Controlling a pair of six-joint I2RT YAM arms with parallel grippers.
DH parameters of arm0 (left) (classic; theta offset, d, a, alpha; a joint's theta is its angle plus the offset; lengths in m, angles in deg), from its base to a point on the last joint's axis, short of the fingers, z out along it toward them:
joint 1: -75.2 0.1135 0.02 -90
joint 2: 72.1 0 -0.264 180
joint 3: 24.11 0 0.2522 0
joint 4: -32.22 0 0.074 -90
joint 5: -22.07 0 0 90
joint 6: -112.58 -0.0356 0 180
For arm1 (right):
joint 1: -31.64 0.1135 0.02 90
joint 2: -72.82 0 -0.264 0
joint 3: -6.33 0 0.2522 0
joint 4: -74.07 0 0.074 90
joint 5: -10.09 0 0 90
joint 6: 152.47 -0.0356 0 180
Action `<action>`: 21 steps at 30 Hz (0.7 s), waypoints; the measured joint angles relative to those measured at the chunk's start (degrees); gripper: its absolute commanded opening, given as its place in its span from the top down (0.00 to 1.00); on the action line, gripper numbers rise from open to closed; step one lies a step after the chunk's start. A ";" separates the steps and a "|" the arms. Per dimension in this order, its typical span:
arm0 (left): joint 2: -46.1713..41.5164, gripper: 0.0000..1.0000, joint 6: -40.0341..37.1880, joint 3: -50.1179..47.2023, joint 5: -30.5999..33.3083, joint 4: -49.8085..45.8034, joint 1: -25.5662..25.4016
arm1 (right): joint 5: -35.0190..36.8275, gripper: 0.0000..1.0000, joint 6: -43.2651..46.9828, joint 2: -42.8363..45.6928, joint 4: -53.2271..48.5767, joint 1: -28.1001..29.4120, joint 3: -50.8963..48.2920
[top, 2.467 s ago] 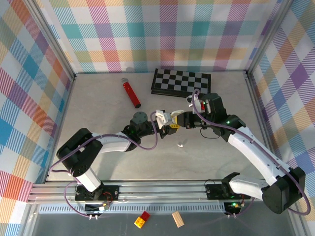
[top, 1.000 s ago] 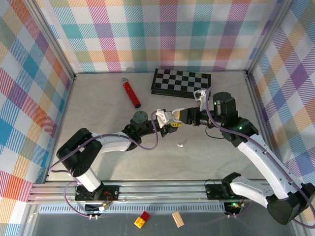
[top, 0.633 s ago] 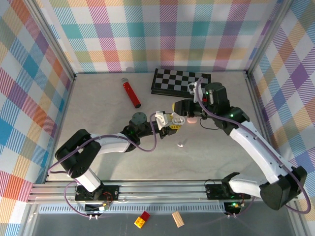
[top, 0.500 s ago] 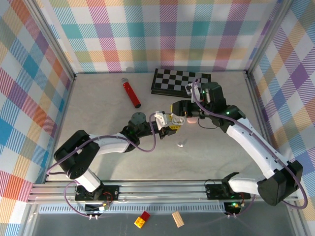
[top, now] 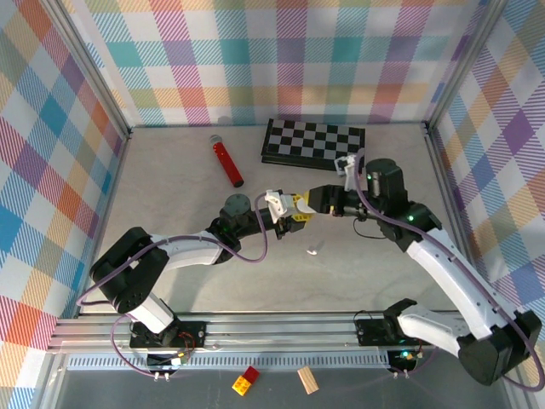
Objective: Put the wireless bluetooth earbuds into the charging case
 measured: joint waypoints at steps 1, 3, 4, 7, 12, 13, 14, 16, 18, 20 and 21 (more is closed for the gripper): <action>0.00 0.64 0.31 0.00 0.00 0.35 0.00 | -0.22 0.37 -1.11 0.85 1.14 -0.92 -1.14; 0.00 0.64 1.51 0.02 -0.02 1.27 -0.02 | -0.57 0.30 -4.24 2.43 3.93 -2.89 -4.31; 0.00 0.64 1.84 0.07 -0.04 1.62 -0.02 | -0.66 0.28 -5.62 2.89 5.29 -3.56 -5.95; 0.00 0.64 2.91 0.90 -0.22 1.90 -0.07 | -1.73 0.25 -9.62 3.37 8.74 -4.66 -10.56; 0.55 0.64 3.96 2.45 -0.26 3.19 -0.07 | -5.51 0.28 -17.35 3.30 17.42 -4.92 -15.02; 0.72 0.64 4.13 2.71 -0.46 3.28 -0.11 | -6.23 0.29 -18.84 3.26 19.39 -4.98 -15.58; 0.94 0.64 4.28 3.02 -0.59 3.37 -0.11 | -7.10 0.31 -20.44 3.04 21.42 -5.05 -16.06; 1.33 0.64 4.55 3.50 -0.68 3.39 -0.17 | -8.68 0.38 -23.10 2.08 25.14 -5.35 -16.65; 1.66 0.64 4.57 3.74 -0.68 3.41 -0.28 | -9.90 0.46 -25.40 0.85 28.20 -5.38 -16.94; 1.86 0.64 4.57 3.87 -0.68 3.41 -0.37 | -10.73 0.53 -26.97 0.13 29.81 -5.53 -17.03; 1.86 0.64 4.55 3.87 -0.66 3.48 -0.37 | -10.88 0.59 -27.34 -0.04 30.05 -5.64 -17.05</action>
